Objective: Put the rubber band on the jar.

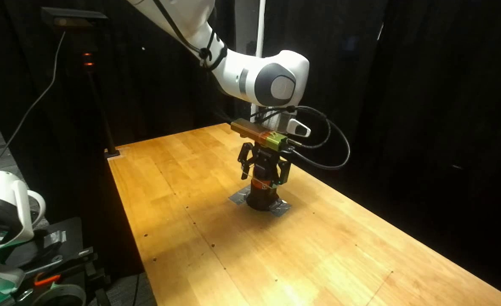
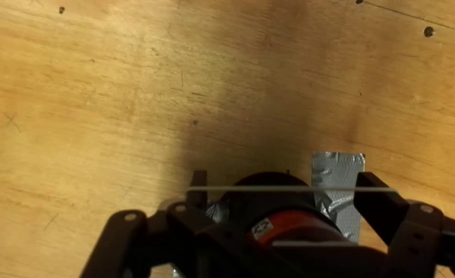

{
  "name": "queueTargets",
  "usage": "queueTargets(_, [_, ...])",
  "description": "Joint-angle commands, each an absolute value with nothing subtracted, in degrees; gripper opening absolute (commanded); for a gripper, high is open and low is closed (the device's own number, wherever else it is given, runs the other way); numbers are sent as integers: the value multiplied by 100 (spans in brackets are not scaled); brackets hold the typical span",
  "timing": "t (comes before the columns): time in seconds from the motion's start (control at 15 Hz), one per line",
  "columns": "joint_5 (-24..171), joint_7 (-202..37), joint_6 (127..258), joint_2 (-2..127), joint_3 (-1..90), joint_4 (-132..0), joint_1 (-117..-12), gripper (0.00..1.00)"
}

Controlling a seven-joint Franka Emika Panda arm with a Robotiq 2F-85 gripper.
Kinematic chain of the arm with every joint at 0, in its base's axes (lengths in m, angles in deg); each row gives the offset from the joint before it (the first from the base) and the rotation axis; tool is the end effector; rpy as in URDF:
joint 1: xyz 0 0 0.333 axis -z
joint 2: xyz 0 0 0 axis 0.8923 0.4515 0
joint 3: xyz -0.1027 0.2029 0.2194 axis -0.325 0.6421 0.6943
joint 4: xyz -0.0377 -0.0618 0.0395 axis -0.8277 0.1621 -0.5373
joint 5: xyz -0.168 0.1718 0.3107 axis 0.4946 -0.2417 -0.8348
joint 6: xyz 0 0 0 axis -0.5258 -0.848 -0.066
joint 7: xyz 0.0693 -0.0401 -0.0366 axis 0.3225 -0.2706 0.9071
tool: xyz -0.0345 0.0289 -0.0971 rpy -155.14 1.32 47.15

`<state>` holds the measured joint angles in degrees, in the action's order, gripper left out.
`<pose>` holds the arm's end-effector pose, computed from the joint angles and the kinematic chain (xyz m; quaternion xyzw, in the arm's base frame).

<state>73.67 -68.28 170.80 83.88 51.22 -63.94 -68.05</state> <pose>0.6635 0.0835 0.2333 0.9782 0.1602 -0.1322 0.0053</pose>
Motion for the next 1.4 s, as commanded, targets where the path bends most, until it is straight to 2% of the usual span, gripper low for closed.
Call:
queueTargets(0.0, [7608, -6852, 17925, 7662, 5092, -7659, -6766, 73])
queueTargets(0.07, [7653, -6805, 18269, 7531, 5095, -7931, -6740, 71])
queueTargets(0.27, [7864, -6740, 19719, 7220, 5080, -8752, -6684, 44])
queueTargets(0.47, [8055, -6680, 21165, 6941, 5033, -9449, -6618, 22])
queueTargets(0.53, [8151, -6728, 21642, 6758, 5014, -9777, -6645, 18])
queueTargets(0.73, [8426, -6727, 23073, 6515, 4892, -10581, -6655, 13])
queueTargets(1.0, [8701, -6270, 24971, 6666, 4830, -11225, -6380, 18])
queueTargets(1.33, [9256, -5957, 27301, 7107, 4813, -11595, -5933, 17])
